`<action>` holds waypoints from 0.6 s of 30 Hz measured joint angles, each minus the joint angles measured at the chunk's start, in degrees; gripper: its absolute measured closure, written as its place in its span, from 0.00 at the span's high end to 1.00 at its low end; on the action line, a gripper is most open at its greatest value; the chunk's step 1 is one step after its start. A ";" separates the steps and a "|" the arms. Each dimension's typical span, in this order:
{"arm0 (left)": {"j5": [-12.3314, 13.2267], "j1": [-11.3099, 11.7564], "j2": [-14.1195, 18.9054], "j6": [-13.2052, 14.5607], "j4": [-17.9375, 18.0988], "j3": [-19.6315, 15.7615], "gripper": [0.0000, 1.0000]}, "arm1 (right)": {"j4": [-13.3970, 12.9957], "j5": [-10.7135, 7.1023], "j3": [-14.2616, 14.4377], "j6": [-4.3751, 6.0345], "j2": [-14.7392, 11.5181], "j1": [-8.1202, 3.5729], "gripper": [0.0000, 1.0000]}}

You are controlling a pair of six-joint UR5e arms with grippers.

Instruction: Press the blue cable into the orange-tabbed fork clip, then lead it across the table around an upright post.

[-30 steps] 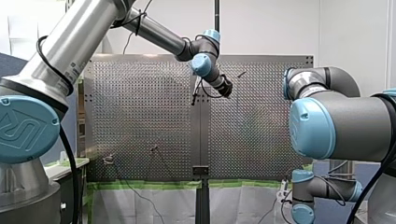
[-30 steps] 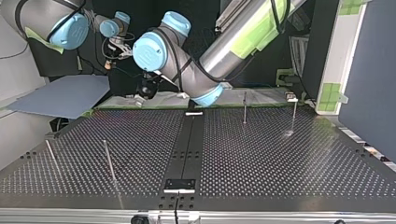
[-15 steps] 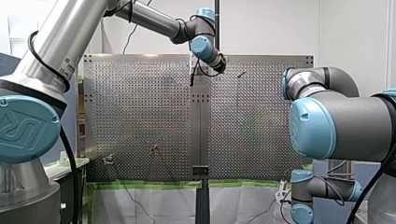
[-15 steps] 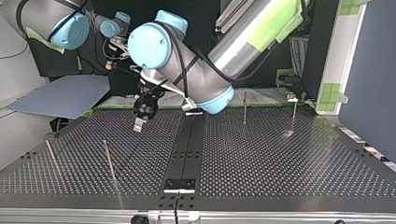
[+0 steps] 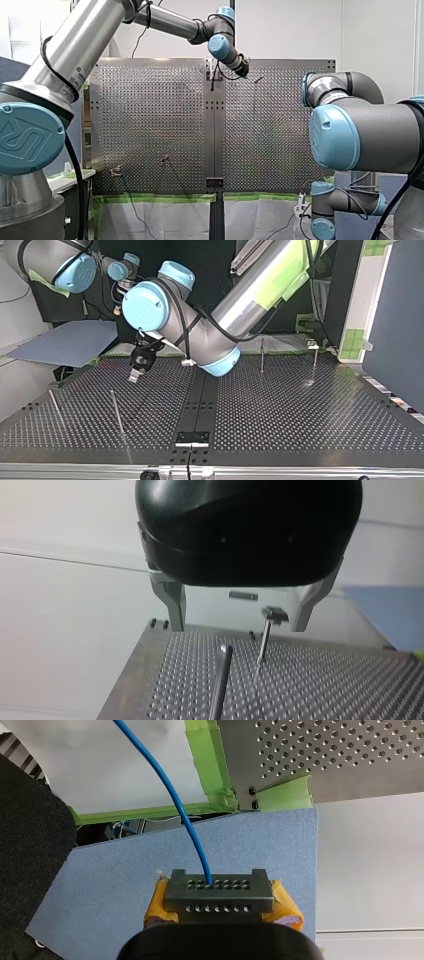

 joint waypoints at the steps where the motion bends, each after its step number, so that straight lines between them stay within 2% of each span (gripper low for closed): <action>1: 0.70 0.01 -0.23 -0.38 -0.72 0.69 1.00 | 0.00 -0.01 0.00 -0.03 -0.01 0.02 0.00; 7: 3.01 0.15 -0.55 -1.78 -2.46 4.18 1.00 | 0.01 -0.17 -0.05 -0.28 -0.03 0.15 0.00; 11: 3.15 0.16 -0.56 -2.01 -2.64 6.22 1.00 | 0.01 -0.26 -0.06 -0.34 -0.03 0.25 0.00; 18: 2.37 0.19 -0.53 -2.25 -2.68 6.96 1.00 | 0.10 -0.29 -0.08 -0.35 -0.03 0.42 0.00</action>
